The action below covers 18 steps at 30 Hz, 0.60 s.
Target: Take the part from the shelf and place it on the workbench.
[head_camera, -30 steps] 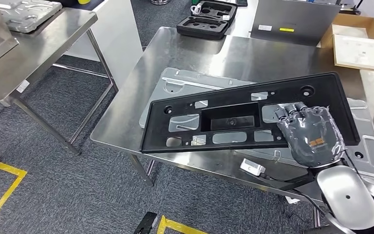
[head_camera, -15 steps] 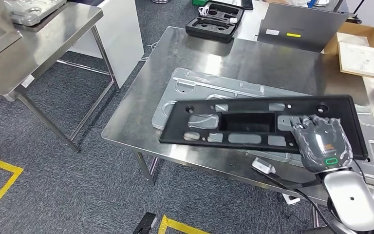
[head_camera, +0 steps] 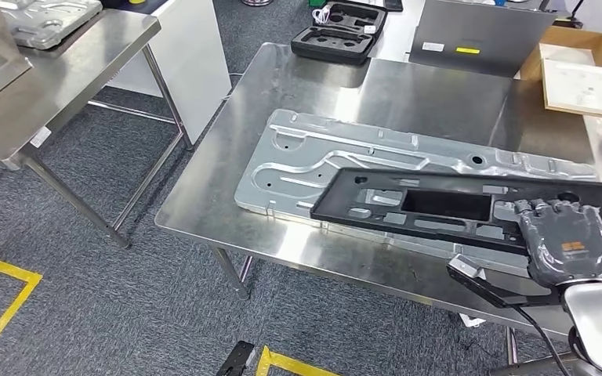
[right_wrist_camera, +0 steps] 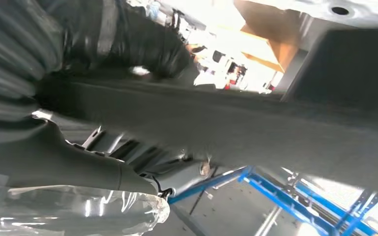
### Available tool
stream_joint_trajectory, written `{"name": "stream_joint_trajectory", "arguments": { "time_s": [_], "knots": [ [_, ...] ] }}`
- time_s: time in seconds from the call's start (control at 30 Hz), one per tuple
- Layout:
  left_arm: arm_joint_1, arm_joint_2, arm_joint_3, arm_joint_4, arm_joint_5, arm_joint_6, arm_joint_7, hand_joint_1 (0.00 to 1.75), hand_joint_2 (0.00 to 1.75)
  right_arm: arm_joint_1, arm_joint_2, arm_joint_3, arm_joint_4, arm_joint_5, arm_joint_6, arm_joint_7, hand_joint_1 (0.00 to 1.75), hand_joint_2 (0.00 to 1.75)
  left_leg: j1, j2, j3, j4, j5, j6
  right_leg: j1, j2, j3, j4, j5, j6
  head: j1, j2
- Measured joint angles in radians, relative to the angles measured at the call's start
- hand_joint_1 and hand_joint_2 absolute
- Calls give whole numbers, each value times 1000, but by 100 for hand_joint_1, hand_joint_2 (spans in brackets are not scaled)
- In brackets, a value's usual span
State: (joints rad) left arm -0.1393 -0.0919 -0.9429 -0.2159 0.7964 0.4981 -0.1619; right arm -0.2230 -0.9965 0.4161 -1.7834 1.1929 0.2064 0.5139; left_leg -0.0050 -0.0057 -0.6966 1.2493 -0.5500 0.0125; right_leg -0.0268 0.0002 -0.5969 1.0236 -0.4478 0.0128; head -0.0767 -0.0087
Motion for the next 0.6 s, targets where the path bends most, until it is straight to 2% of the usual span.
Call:
{"name": "stream_joint_trajectory", "arguments": {
  "time_s": [0.07, 0.13, 0.23, 0.3, 0.33, 0.4, 0.43, 0.47, 0.5, 0.53, 0.6],
  "knots": [
    [-3, 0, 0, 0, -1, 9, -5, 0, 87, 17, -1, -28, 5, 2, -3, 0, 0, 0, 2, -1, 65, -134, 63, 1, -2, 2, 3, 0, -2, 4, 0, 0],
    [-6, 0, -1, 0, -2, 15, -9, 0, 0, 30, -1, -51, 9, 8, -6, 0, 0, 0, -2, -2, 108, -220, 86, 6, -3, 5, 3, -1, -2, 14, 1, 0],
    [-9, 1, -4, 0, -6, 17, 2, 0, 0, 44, -1, -70, 15, 15, -7, 0, 0, 0, -10, -2, 117, -242, 90, 24, -9, 5, 4, -8, 2, 32, 1, 0],
    [-9, 2, -8, 0, -10, 15, 16, 0, 0, 47, 0, -77, 18, 23, -7, 0, 0, 0, -9, -1, 126, -260, 100, 38, -11, 3, -9, 23, -22, 38, 3, 0],
    [-9, 2, -9, 0, -11, 13, 21, 0, 0, 47, 1, -80, 19, 27, -8, 0, 0, 0, -9, 0, 129, -265, 103, 43, -10, 2, -29, 69, -50, 37, 5, 0],
    [-9, 2, -10, 0, -9, 4, 25, 0, 0, 47, 5, -84, 21, 34, -8, 0, 0, 0, -13, 0, 129, -265, 103, 48, -5, 2, -88, 198, -109, 35, 6, 0],
    [-8, 2, -10, 0, -5, -2, 25, 0, 0, 48, 8, -84, 23, 36, -8, -1, 0, 0, -15, 0, 129, -264, 102, 49, -3, 2, -109, 243, -120, 35, 6, 0],
    [-6, 2, -10, 0, -1, -6, 24, 0, 0, 48, 12, -84, 24, 37, -8, -1, 0, 0, -16, 0, 129, -262, 101, 50, -2, 2, -114, 254, -113, 34, 6, 0],
    [-5, 2, -10, 0, 2, -9, 24, 0, 0, 48, 14, -84, 25, 39, -9, -1, 0, 0, -17, 0, 129, -258, 99, 50, -1, 2, -100, 225, -89, 32, 6, 0],
    [-5, 2, -10, 0, 4, -11, 23, 0, 0, 47, 15, -84, 25, 40, -9, -1, 0, 0, -17, 0, 129, -254, 97, 50, -1, 2, -69, 164, -55, 30, 6, 0],
    [-5, 2, -10, 0, 6, -12, 19, 0, 0, 43, 17, -85, 26, 41, -12, -2, 0, 0, -20, -2, 125, -241, 89, 46, 2, 2, -9, 48, -16, 26, 6, 0]
  ]
}}
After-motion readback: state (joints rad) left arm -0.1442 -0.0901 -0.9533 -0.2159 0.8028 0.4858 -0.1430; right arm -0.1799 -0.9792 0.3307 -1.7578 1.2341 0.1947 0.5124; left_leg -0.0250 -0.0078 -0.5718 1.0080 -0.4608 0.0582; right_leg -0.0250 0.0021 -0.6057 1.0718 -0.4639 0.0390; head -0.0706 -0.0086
